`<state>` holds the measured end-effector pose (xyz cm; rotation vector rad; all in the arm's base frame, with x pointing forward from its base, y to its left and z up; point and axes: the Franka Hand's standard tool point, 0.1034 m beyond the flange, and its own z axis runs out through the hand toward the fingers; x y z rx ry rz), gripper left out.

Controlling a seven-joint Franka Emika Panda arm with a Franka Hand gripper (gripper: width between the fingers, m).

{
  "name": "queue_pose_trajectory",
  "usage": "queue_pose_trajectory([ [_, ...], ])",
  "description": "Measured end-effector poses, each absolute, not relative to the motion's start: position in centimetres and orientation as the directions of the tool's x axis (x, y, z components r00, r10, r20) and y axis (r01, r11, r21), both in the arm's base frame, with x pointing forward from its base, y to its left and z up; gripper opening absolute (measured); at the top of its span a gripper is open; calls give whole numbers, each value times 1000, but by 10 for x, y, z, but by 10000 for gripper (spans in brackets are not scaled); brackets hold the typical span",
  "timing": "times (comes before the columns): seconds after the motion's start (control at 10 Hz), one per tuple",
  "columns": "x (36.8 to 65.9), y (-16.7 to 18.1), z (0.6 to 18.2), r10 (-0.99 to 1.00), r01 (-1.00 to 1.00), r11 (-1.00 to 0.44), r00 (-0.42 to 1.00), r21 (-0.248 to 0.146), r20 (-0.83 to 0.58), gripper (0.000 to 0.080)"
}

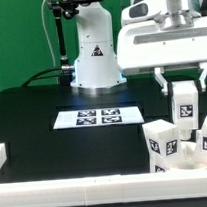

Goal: Assemble stool

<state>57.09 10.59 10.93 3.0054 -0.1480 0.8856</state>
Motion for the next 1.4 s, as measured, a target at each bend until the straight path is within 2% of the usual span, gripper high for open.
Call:
queue_pose_trajectory([
  [0.2, 575, 102, 106, 9, -13, -999, 843, 37, 538, 338],
  [0.7, 576, 94, 106, -1, -24, -999, 852, 36, 523, 338],
  [1.0, 583, 89, 122, -11, -30, -999, 844, 26, 536, 338],
  [1.3, 584, 87, 122, -2, -28, -999, 824, 37, 567, 338],
  [1.4, 586, 81, 122, 15, -29, -998, 780, 61, 626, 338],
])
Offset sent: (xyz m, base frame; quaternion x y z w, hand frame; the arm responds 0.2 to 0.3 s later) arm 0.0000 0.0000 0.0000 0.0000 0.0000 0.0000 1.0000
